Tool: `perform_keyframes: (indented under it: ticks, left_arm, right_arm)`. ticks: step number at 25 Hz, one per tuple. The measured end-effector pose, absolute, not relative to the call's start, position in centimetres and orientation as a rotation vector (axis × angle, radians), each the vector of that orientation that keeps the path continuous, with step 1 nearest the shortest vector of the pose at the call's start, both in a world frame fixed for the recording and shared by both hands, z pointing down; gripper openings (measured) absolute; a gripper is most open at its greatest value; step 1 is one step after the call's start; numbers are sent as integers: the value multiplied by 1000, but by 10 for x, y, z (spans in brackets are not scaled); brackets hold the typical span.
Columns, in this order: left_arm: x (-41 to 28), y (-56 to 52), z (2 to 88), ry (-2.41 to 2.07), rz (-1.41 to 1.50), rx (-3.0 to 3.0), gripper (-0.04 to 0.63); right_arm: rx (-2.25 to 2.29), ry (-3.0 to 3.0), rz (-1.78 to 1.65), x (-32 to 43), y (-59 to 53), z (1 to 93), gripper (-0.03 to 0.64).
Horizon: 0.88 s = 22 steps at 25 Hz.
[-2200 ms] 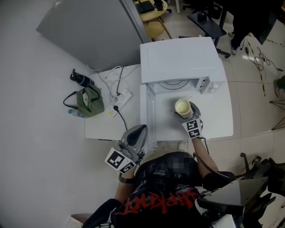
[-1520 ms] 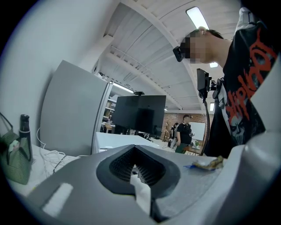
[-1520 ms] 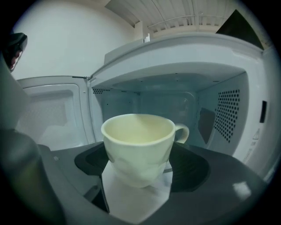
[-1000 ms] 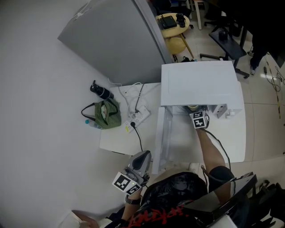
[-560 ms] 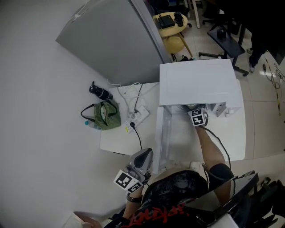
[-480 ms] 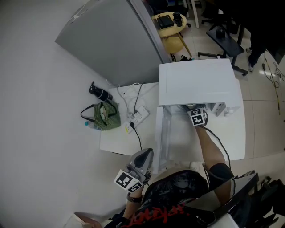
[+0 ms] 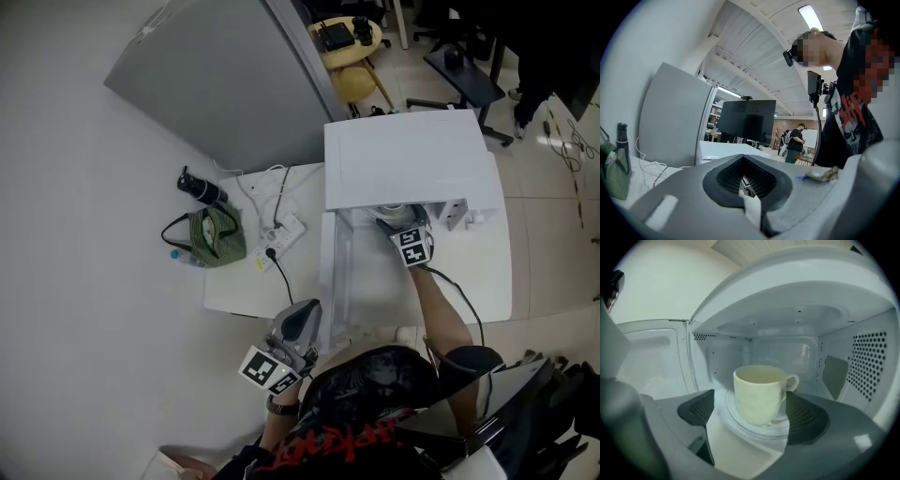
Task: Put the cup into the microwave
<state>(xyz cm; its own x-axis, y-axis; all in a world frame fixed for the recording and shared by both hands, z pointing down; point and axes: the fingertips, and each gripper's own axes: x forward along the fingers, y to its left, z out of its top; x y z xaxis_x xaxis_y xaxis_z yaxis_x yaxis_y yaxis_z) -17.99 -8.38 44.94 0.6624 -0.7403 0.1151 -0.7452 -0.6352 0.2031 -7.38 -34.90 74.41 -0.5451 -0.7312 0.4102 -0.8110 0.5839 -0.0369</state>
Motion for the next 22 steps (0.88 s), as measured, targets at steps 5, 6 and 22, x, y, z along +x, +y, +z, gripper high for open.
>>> perform_keyframes:
  ticks: [5,6,22]
  left_arm:
    - [-174,-88,447,-1182,-7,2669,-3]
    - [-173,-87,447,-1174,-9,2672,-3]
    - [-124,-65,437,-989,-21,2777,-3]
  right_arm:
    - [1304,-2487,321,-54,-314,726,448]
    - [1293,-2491,326,-53,-305,724,436]
    - [1293,-2822,243,7,-91,470,48]
